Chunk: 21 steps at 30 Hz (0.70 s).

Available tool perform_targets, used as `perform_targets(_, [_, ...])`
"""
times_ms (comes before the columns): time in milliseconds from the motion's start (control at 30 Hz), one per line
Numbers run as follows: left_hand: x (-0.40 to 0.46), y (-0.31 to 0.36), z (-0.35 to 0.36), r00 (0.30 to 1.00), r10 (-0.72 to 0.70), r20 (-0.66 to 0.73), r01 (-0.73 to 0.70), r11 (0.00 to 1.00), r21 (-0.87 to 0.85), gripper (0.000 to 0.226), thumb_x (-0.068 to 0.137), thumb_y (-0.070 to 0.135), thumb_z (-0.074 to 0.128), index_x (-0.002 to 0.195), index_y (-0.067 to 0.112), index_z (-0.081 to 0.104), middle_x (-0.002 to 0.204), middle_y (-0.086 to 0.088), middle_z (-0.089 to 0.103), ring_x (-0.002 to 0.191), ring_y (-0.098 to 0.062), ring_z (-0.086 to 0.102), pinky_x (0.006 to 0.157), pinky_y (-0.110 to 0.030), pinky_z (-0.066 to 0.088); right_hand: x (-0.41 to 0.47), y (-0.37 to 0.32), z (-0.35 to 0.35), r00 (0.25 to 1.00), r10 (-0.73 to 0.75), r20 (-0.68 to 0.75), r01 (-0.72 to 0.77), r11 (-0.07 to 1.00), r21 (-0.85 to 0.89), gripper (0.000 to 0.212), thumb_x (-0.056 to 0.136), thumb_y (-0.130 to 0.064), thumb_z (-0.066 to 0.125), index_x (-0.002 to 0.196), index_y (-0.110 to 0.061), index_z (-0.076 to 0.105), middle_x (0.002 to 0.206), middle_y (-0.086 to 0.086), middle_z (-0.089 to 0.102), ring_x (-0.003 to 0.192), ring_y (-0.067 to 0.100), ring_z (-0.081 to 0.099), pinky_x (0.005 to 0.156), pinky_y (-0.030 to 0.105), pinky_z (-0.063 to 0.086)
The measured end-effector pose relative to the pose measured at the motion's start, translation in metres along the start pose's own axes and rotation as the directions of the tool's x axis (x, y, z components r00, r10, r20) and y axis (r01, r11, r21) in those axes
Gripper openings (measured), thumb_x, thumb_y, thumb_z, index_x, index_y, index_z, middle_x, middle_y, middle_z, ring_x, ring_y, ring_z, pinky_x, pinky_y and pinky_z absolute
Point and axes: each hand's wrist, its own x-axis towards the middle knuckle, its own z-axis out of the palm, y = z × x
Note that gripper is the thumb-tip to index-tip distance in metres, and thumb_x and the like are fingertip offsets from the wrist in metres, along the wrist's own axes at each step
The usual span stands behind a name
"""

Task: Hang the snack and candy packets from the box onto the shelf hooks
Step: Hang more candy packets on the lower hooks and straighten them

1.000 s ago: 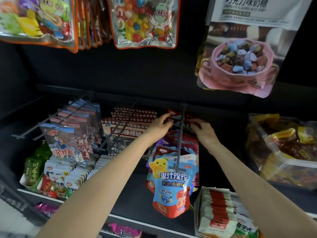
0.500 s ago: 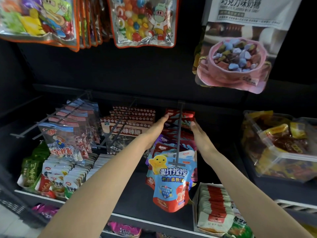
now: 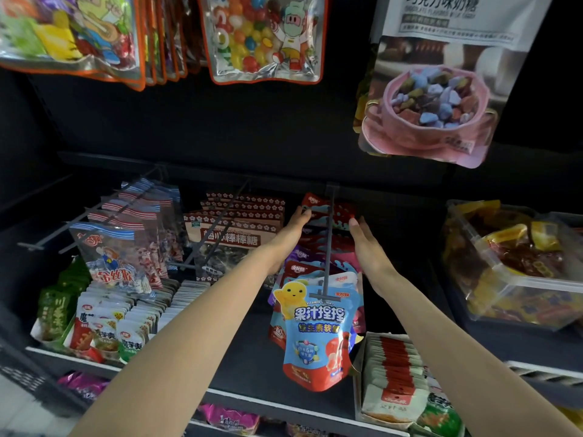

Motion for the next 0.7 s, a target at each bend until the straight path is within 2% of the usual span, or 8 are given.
perform_targets(167, [0.007,-0.003,-0.005,1.000,0.000,0.002,0.000,1.000,-0.009,0.059,0.096,0.058,0.025,0.148,0.042,0.005,0.158,-0.002,0.010,0.144,-0.025,0.017,0.115,-0.050,0.022,0.001,0.000,0.001,1.000,0.020,0.003,-0.020,1.000,0.007,0.060,0.095,-0.059,0.030,0.147,-0.029,0.027,0.144,0.008,0.044,0.128,0.028,0.047,0.109,0.045,0.037])
perform_targets(400, [0.012,-0.005,-0.006,1.000,0.009,-0.009,-0.009,1.000,0.007,0.061,0.094,0.062,0.024,0.148,0.041,0.007,0.158,0.000,0.011,0.144,-0.024,0.019,0.116,-0.050,0.020,0.004,-0.001,0.001,0.999,0.029,0.015,-0.029,1.000,-0.004,0.065,0.094,-0.061,0.033,0.150,-0.031,0.019,0.141,0.009,0.048,0.125,0.029,0.051,0.107,0.049,0.039])
perform_targets(600, [0.012,-0.005,-0.007,1.000,-0.016,-0.008,0.016,1.000,-0.008,0.064,0.092,0.065,0.026,0.149,0.038,0.013,0.157,-0.001,0.019,0.142,-0.024,0.024,0.115,-0.048,0.022,0.006,-0.003,0.000,1.000,0.020,0.011,-0.020,1.000,0.024,0.056,0.100,-0.047,0.035,0.151,-0.029,0.020,0.144,0.007,0.045,0.128,0.026,0.048,0.109,0.046,0.037])
perform_targets(700, [0.012,-0.003,-0.008,1.000,-0.004,-0.009,0.004,1.000,0.027,0.063,0.093,0.063,0.026,0.149,0.036,0.013,0.157,0.000,0.018,0.142,-0.023,0.023,0.116,-0.047,0.021,0.006,-0.003,-0.001,1.000,0.029,0.010,-0.029,0.999,0.019,0.053,0.100,-0.043,0.035,0.150,-0.029,0.023,0.141,0.006,0.048,0.123,0.025,0.052,0.104,0.042,0.043])
